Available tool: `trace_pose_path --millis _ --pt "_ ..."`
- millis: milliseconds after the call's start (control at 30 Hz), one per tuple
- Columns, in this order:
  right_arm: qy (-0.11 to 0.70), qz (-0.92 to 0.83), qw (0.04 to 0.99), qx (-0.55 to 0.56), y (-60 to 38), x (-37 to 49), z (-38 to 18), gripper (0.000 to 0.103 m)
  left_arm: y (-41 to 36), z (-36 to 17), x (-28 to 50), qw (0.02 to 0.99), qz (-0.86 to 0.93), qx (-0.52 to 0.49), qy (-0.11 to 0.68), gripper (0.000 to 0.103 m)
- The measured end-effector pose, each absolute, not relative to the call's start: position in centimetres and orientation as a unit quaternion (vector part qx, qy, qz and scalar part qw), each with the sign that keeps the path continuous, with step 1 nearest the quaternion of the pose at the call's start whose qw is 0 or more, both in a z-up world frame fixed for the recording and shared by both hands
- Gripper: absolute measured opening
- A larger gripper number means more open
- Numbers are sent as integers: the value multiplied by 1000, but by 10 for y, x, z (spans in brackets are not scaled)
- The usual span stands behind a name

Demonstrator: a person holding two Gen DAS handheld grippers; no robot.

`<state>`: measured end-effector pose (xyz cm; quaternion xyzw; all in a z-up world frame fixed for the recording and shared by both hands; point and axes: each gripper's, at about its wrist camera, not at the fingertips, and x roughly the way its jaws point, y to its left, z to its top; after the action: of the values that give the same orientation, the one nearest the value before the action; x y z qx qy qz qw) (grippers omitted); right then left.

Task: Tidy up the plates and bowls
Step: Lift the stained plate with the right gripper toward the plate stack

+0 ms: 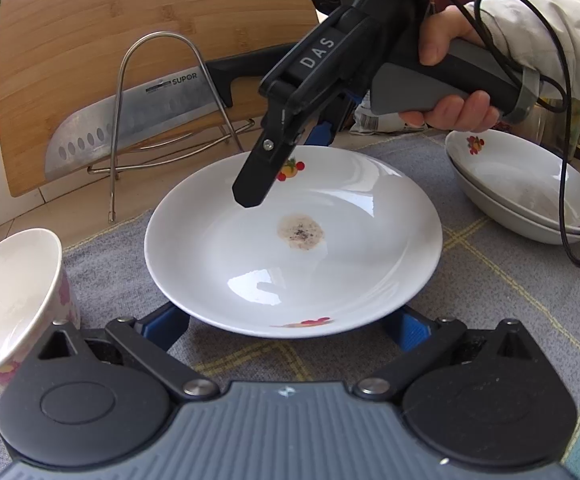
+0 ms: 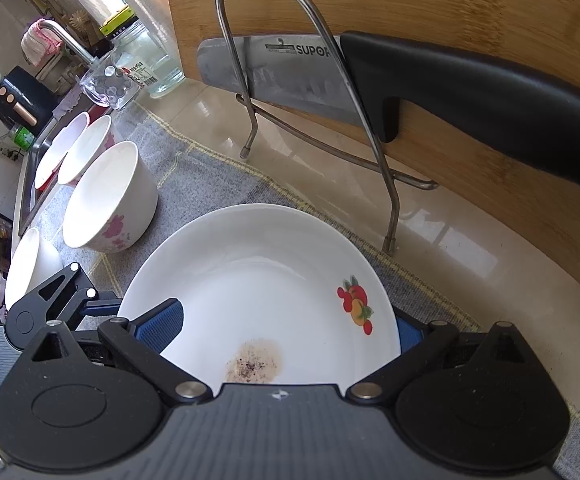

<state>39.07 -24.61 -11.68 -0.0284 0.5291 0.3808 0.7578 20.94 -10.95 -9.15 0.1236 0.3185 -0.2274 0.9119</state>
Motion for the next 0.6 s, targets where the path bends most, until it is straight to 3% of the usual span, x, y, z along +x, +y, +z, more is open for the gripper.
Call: trace_pose_path --millis 600 --pt "529 384 757 -17 -242 358 -106 103 -100 -80 185 906 -236 128 328 102"
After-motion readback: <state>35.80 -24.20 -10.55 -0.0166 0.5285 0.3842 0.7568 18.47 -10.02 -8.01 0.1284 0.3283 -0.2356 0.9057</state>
